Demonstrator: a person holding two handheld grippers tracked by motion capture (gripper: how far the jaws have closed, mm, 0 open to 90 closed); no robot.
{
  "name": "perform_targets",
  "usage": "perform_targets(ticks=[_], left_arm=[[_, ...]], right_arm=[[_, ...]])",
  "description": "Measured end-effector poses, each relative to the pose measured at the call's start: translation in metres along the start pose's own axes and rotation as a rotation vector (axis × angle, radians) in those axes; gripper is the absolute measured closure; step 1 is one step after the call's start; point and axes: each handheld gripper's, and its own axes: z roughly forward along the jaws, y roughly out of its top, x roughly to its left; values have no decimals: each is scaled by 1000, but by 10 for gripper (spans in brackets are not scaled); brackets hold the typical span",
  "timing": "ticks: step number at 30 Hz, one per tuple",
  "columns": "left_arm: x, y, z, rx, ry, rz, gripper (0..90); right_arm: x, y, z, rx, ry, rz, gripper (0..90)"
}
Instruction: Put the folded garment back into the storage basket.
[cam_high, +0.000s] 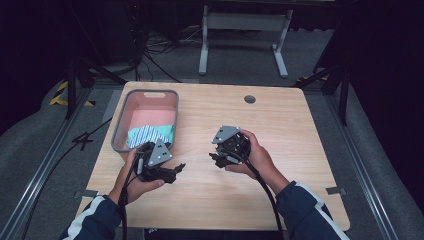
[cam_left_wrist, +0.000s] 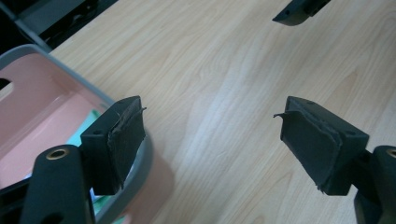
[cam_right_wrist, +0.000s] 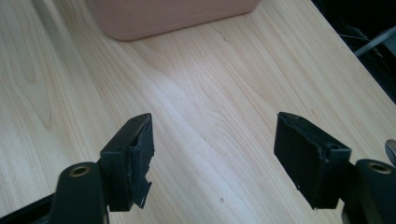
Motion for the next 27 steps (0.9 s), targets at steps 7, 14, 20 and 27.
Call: perform_targets(ticks=[7, 14, 20, 27], left_arm=[[-13, -2, 13, 26, -39, 21, 215], [-25, -9, 29, 52, -77, 41, 208], [-35, -13, 40, 71, -108, 63, 205], [-45, -19, 51, 99, -154, 83, 199]], right_arm=[[-1, -21, -7, -1, -7, 10, 289], [-4, -50, -12, 3, -22, 36, 277], [-7, -74, -17, -1, -25, 62, 272], [-10, -104, -23, -18, -27, 101, 271]])
